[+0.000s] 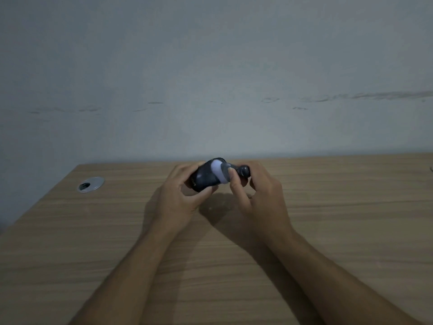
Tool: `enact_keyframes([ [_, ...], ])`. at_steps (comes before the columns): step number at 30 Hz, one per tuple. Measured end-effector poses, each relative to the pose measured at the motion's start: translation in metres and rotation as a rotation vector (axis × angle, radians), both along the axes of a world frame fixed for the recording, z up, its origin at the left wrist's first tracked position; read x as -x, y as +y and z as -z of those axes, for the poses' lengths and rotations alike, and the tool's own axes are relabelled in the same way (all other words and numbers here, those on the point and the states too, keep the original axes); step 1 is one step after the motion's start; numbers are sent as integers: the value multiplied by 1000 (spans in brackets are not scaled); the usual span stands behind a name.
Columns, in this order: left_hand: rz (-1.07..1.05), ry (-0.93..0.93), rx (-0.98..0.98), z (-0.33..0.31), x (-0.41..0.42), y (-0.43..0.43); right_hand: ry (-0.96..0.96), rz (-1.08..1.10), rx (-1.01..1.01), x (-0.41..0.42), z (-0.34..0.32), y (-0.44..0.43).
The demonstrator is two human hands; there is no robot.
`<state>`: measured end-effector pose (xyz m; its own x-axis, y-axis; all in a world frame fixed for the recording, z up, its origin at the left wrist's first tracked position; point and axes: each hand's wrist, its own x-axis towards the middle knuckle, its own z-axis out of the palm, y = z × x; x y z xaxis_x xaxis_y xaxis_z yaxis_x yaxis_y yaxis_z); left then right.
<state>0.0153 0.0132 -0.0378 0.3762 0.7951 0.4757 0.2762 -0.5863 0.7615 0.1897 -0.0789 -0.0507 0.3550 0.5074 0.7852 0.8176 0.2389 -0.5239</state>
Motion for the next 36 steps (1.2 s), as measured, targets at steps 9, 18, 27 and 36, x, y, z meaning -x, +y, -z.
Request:
enact_keyframes([
  [9,33,136,-164,3,-3,-2,55,-31,88,-18,2,0],
  [18,-67,15,-89,4,2,7,54,-84,139,-6,4,-1],
  [27,42,85,-188,12,-3,9,184,-18,71,-15,0,-3],
  [36,-7,63,-177,10,0,10,216,-30,116,-12,2,-4],
])
